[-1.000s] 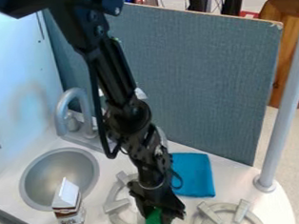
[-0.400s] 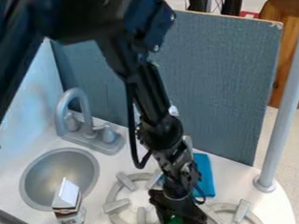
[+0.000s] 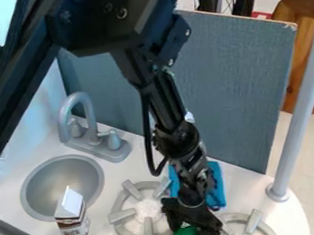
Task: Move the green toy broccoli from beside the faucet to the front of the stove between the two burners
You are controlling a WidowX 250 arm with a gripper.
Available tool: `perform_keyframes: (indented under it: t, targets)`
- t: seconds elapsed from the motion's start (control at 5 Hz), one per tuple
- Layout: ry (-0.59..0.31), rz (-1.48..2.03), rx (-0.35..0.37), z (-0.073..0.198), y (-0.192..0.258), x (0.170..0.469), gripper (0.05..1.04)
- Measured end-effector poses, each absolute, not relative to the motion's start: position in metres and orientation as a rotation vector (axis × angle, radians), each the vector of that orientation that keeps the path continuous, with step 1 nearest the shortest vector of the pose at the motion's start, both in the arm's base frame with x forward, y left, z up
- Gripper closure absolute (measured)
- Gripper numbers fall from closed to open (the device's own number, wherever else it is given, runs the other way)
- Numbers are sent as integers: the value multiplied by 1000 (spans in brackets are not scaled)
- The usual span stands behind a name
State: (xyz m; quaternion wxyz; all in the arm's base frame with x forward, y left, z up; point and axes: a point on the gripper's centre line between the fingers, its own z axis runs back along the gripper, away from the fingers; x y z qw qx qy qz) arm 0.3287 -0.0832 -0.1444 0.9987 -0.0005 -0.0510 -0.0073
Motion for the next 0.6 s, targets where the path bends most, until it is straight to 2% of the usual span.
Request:
perform_keyframes:
  t: [0.2, 0.4, 0.6]
  targets:
    - [-88, -7, -29, -142, -87, 327, 75]
    - [-87, 24, -75, -127, -91, 339, 79]
    - [-118, 106, -121, -103, -81, 364, 79]
